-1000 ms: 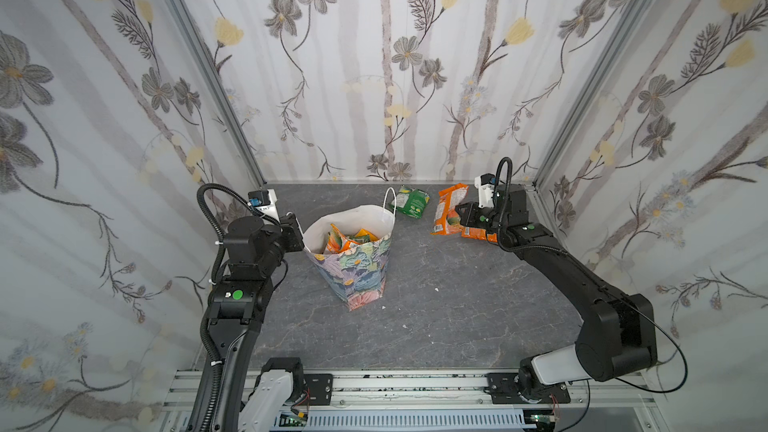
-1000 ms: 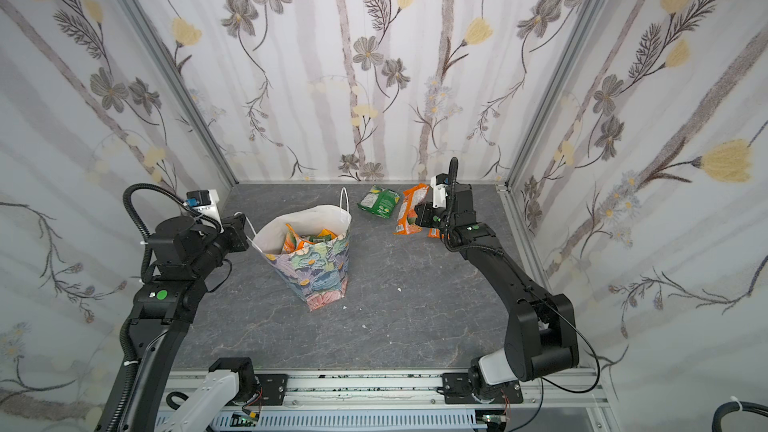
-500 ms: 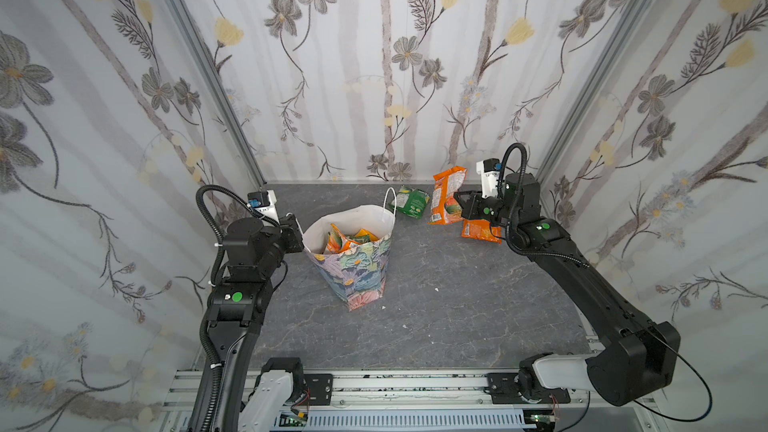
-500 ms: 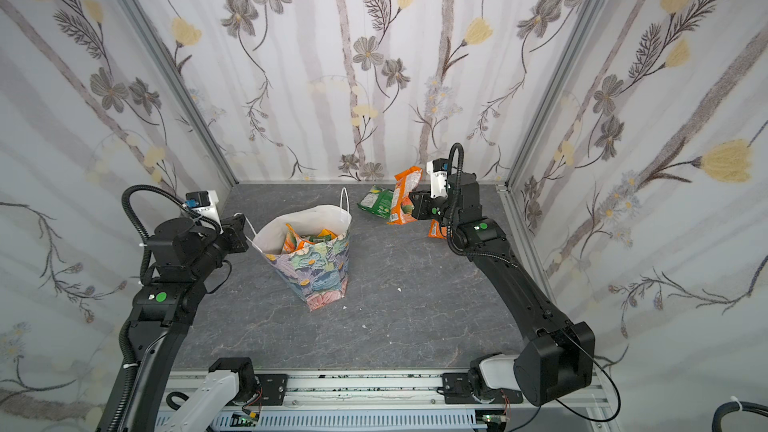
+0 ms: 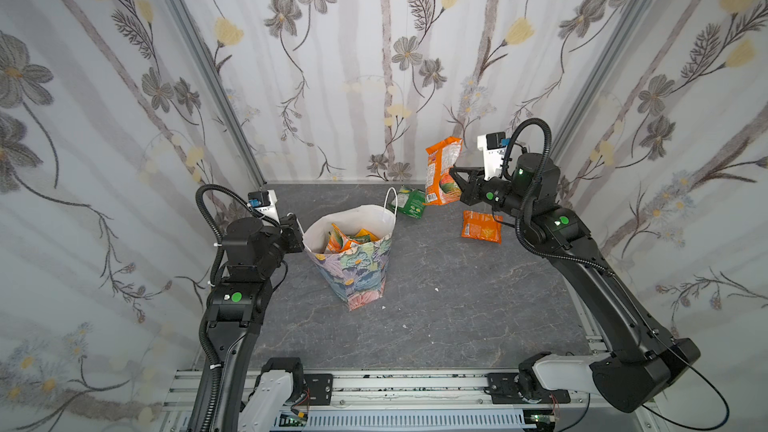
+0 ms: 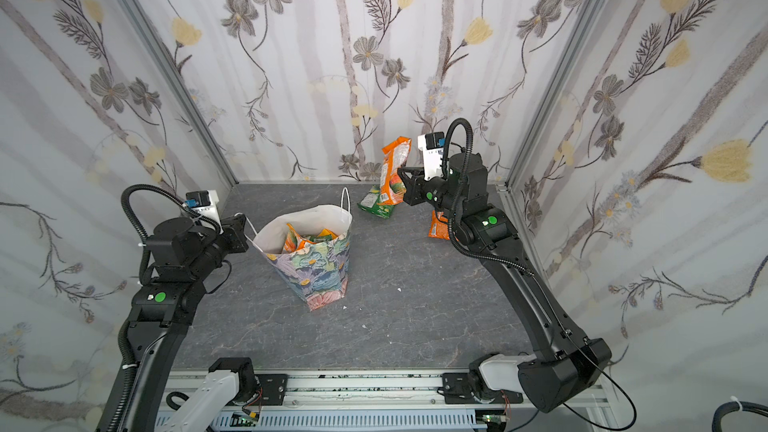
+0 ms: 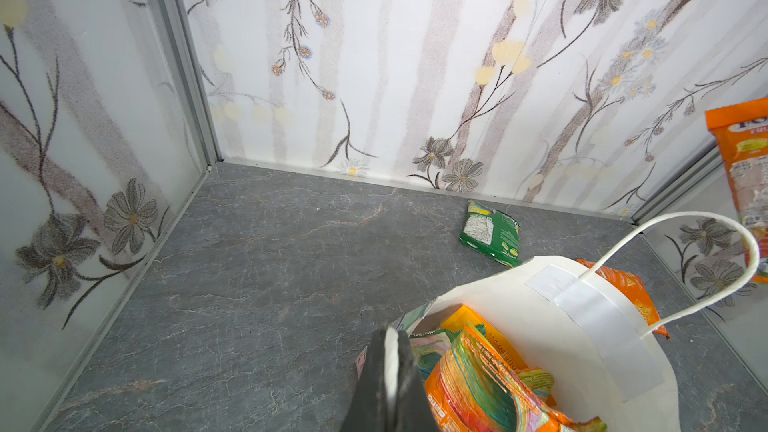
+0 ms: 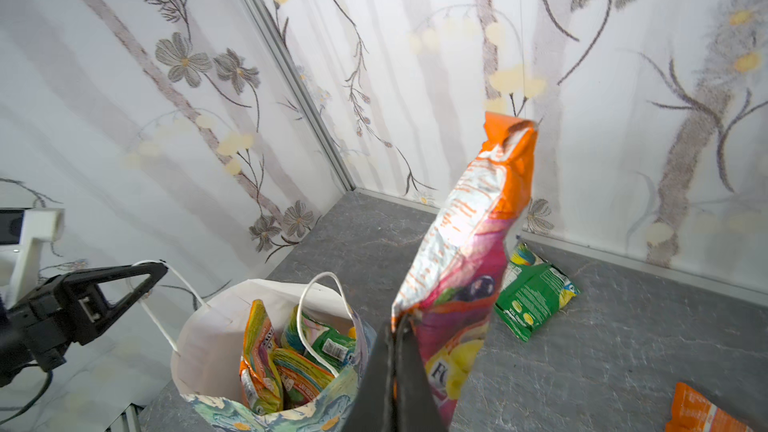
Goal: Place the snacks into the paper bag
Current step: 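Lift the orange candy bag with the right gripper and carry it over the paper bag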
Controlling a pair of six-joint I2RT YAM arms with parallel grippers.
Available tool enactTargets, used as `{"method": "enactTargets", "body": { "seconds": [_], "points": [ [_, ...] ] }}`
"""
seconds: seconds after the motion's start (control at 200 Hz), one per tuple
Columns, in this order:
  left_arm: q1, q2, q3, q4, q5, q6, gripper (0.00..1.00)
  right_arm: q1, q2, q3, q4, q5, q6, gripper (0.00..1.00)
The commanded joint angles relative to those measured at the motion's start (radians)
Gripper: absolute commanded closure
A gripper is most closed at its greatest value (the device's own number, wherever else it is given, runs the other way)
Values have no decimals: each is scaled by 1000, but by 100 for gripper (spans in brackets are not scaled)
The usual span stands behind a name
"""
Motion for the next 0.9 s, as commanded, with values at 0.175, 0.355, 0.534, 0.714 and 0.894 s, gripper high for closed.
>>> {"method": "enactTargets", "body": {
  "seconds": [0.175,0.355,0.534,0.714,0.894],
  "points": [
    [2,-5,11,41,9,0,100,123,77,172,-8,37,-117,100],
    [0,-7,1,43,11,-1,100,206,124,249,-32,76,-186,100],
    [2,-6,0,45,13,-2,100,260,168,295,-44,77,-236,100],
    [1,-7,0,40,2,1,100,308,238,339,-110,67,-365,100],
    [1,-11,-3,36,-12,5,100,339,321,340,-131,125,-457,100]
  ]
}}
